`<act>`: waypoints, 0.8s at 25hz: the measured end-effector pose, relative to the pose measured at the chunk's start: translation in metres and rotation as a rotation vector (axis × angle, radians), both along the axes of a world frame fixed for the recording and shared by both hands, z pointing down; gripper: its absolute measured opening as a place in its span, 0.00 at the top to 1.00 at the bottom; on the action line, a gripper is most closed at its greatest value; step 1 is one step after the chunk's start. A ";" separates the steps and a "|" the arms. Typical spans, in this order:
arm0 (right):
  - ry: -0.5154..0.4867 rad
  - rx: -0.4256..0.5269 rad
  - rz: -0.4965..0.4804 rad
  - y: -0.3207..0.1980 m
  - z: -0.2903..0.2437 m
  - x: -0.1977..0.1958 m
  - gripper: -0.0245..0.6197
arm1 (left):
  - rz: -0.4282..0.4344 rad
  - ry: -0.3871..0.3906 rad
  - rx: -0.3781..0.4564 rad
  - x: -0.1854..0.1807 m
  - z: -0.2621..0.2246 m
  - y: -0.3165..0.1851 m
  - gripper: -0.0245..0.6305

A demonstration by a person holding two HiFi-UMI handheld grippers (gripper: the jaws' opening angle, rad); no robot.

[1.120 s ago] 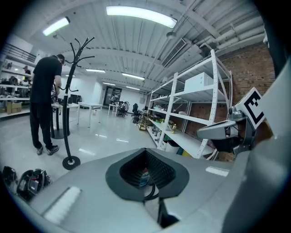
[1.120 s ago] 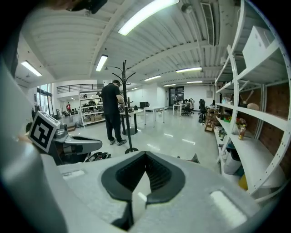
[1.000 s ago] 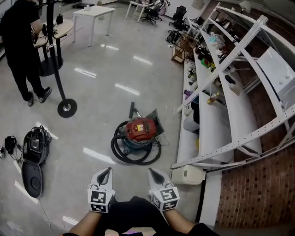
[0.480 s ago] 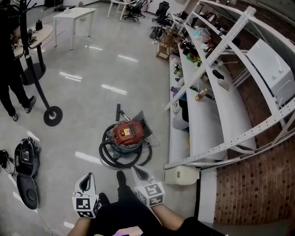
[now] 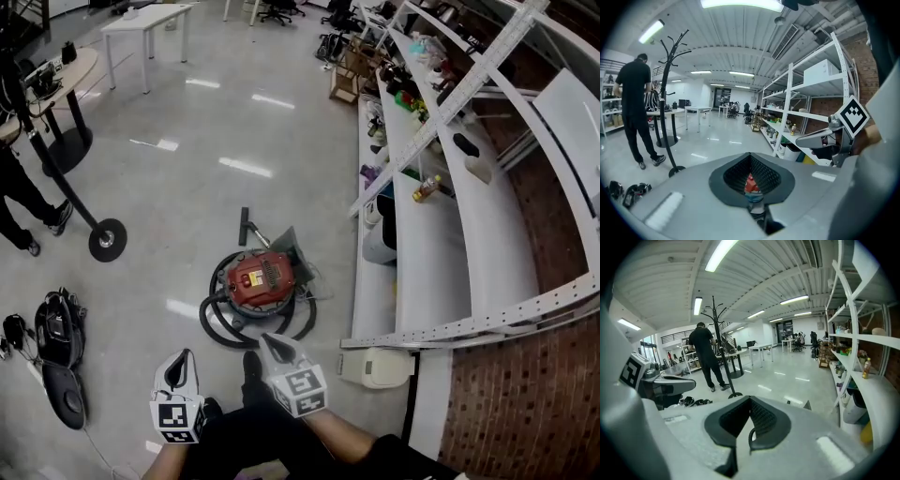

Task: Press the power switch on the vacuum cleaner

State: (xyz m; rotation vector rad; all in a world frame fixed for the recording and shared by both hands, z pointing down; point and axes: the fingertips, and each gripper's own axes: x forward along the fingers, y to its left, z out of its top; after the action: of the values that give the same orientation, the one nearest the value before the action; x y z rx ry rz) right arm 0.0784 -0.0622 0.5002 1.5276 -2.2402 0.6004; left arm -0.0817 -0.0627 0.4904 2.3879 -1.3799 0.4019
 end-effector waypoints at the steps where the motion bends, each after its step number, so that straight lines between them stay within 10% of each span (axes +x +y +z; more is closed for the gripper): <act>1: 0.000 -0.004 -0.009 -0.008 0.003 0.007 0.97 | -0.003 -0.002 0.001 0.010 -0.002 -0.008 0.94; 20: 0.027 -0.067 -0.143 -0.099 0.038 0.062 0.97 | -0.058 -0.101 0.040 0.081 0.007 -0.095 0.94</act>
State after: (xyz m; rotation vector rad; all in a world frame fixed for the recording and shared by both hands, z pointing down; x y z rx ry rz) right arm 0.1404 -0.1613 0.5377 1.3229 -2.2619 0.6014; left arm -0.0004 -0.1578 0.4971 2.3821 -1.5109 0.4906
